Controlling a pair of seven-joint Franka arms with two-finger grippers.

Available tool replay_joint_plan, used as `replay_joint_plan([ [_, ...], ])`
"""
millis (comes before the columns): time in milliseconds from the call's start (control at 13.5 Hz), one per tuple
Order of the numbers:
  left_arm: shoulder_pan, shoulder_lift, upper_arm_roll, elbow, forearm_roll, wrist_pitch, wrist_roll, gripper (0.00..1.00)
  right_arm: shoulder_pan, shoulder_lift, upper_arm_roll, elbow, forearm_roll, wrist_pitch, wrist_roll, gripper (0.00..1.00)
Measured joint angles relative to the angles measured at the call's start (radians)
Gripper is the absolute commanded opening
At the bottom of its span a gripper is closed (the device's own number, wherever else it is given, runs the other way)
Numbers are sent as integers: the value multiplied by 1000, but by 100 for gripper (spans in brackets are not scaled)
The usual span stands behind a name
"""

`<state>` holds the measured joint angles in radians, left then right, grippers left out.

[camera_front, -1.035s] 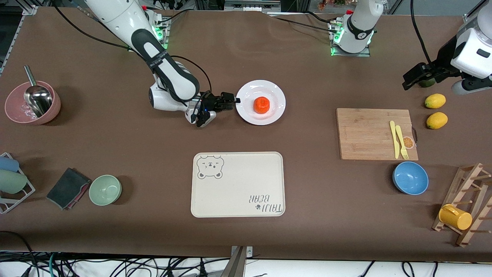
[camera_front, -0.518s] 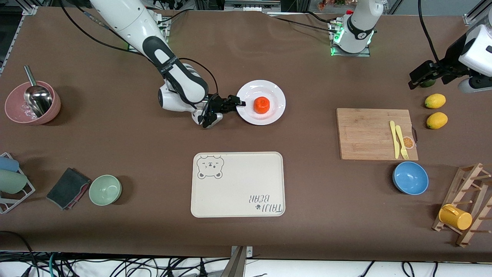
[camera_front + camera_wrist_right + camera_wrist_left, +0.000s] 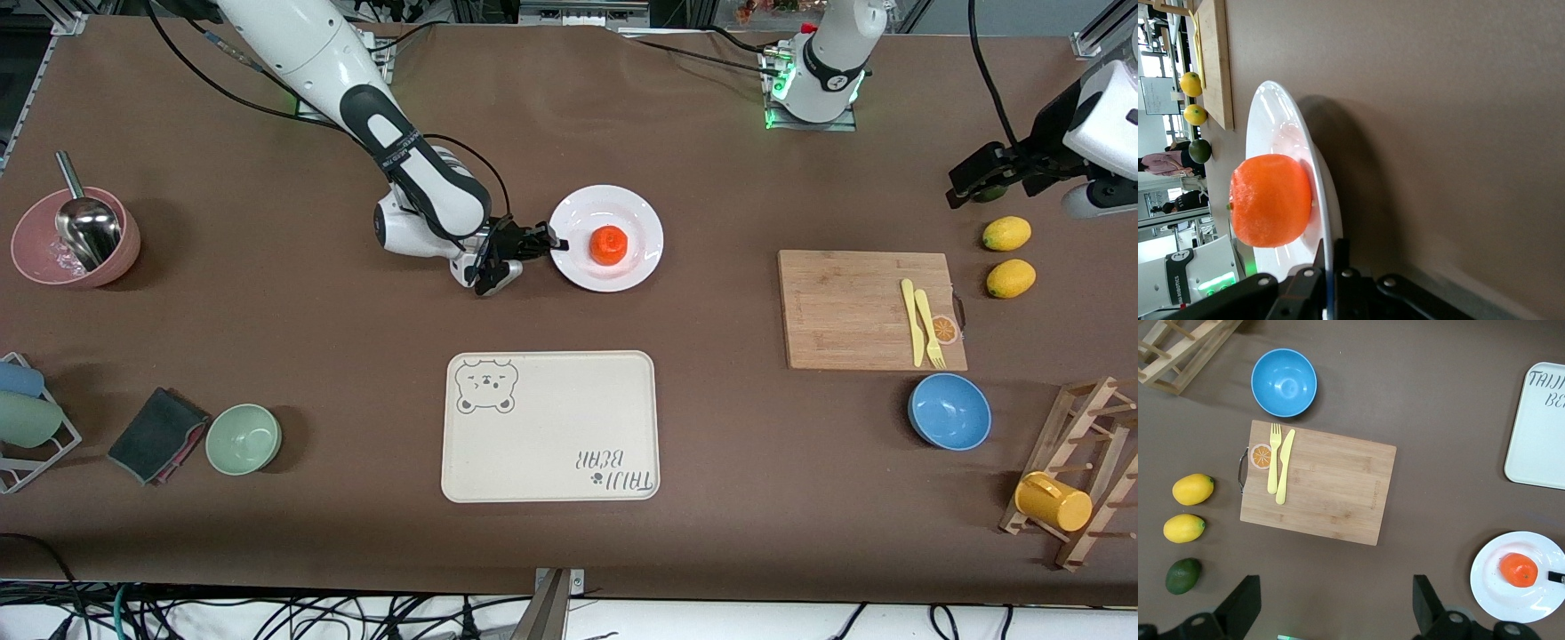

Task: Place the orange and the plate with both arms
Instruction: 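Slide the plate with the right gripper onto the bear tray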

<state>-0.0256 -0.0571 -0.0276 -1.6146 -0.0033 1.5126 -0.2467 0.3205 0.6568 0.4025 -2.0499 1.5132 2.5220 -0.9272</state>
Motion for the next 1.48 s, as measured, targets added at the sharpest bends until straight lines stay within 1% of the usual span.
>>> replay_joint_plan([
  [222, 19, 0, 3, 30, 0, 0, 2, 100, -5, 0, -7, 39, -6, 6, 0, 0],
  [370, 22, 1, 2, 39, 0, 0, 10, 100, -15, 1, -11, 106, -15, 6, 26, 0],
  [444, 21, 6, 1, 39, 0, 0, 12, 100, -21, 2, -15, 152, -34, 6, 75, 0],
  [591, 21, 19, -1, 39, 0, 0, 13, 100, -24, 15, -40, 264, -140, 7, 231, 0],
  [665, 21, 24, -1, 40, 0, 0, 13, 100, -25, 32, -63, 325, -194, 7, 307, 0],
  [813, 21, 29, -1, 42, 0, 0, 13, 100, -29, 88, -116, 444, -248, 4, 410, 0],
  [1035, 21, 29, -1, 43, 0, 0, 14, 100, -35, 195, -185, 599, -260, -10, 464, 0],
  [1257, 22, 29, 1, 44, 0, 0, 14, 100, -41, 296, -197, 707, -260, -14, 487, 0],
  [1479, 25, 29, 2, 45, 0, -1, 14, 100, -39, 341, -197, 732, -261, -14, 492, 0],
])
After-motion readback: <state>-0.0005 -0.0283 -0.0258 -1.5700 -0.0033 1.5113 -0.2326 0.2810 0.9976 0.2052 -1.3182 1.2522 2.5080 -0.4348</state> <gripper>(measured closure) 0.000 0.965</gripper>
